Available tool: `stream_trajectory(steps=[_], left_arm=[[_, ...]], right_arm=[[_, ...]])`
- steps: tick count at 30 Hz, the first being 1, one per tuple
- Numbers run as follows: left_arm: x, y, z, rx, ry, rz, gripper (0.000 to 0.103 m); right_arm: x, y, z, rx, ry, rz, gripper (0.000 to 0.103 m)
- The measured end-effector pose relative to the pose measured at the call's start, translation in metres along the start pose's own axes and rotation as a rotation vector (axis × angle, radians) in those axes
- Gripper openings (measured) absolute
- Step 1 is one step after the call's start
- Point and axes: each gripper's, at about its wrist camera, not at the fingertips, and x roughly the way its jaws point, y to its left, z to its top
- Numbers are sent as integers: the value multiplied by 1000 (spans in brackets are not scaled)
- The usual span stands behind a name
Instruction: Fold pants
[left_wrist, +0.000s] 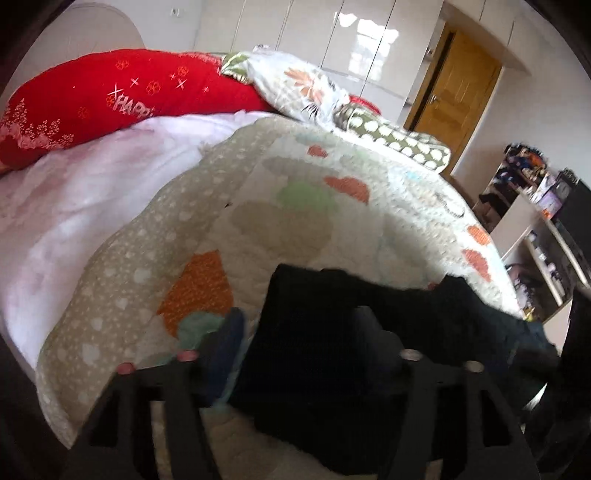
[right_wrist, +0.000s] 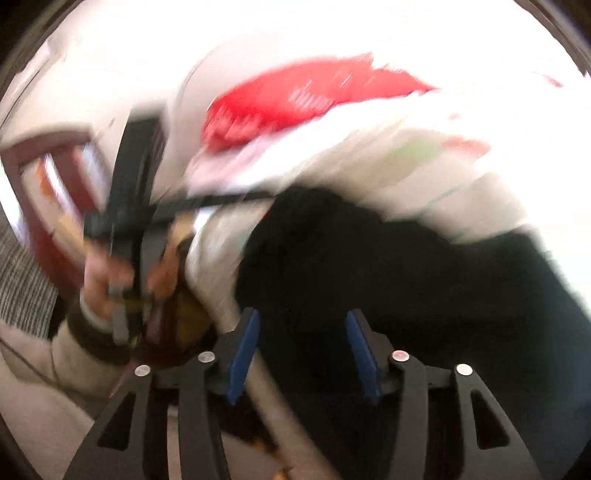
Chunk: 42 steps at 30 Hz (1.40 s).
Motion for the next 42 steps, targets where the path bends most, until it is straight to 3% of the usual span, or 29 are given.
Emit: stream_trajectory(steps=[3, 6, 8, 9, 10, 11, 14, 15, 19, 22, 24, 28, 30, 32, 34, 37, 39, 40, 41, 42], left_arm=[[12, -4, -6, 14, 13, 8, 64], [30, -3, -7, 5, 46, 17, 63], [40, -2, -3, -8, 51, -12, 59], [45, -3, -1, -13, 56, -21, 48], [52, -2, -1, -14, 69, -27, 33], [58, -2, -1, -16, 84, -31, 33], [65, 4, 5, -30, 88, -47, 26], [62, 6, 10, -35, 75, -51, 19], [57, 14, 19, -71, 8, -37, 17], [75, 19, 10, -72, 31, 16, 19], [87, 20, 6, -75, 57, 24, 24], [75, 16, 14, -55, 19, 74, 53], [65, 17, 18, -64, -5, 89, 56], [49, 14, 16, -80, -37, 97, 55], [36, 6, 8, -56, -57, 92, 55], [25, -8, -8, 2, -51, 95, 56], [27, -13, -21, 38, -20, 114, 56], [25, -12, -25, 46, -6, 130, 56], [29, -11, -30, 52, 12, 158, 56], [32, -10, -32, 54, 31, 181, 55]], right_arm=[[-25, -44, 22, 63, -94, -174, 56], [-10, -86, 42, 101, -51, -295, 56], [14, -109, 49, 126, 20, -288, 53], [22, -115, 46, 138, 44, -273, 50], [37, -124, 43, 158, 85, -237, 31], [41, -126, 37, 155, 110, -220, 19], [40, -113, 40, 97, 85, -195, 12], [30, -113, 44, 90, 58, -188, 12], [11, -120, 66, 92, -8, -243, 7], [27, -138, 66, 139, -20, -335, 1], [43, -156, 62, 207, -2, -322, 1], [32, -148, 60, 194, -16, -325, 7], [9, -138, 58, 178, -47, -352, 13], [-14, -127, 53, 173, -75, -351, 39], [-22, -117, 45, 156, -78, -323, 53], [-12, -108, 34, 111, -22, -342, 53], [3, -112, 31, 111, 1, -345, 49], [13, -116, 30, 121, 16, -343, 39], [23, -120, 31, 125, 45, -337, 10], [28, -121, 32, 116, 61, -337, 4]])
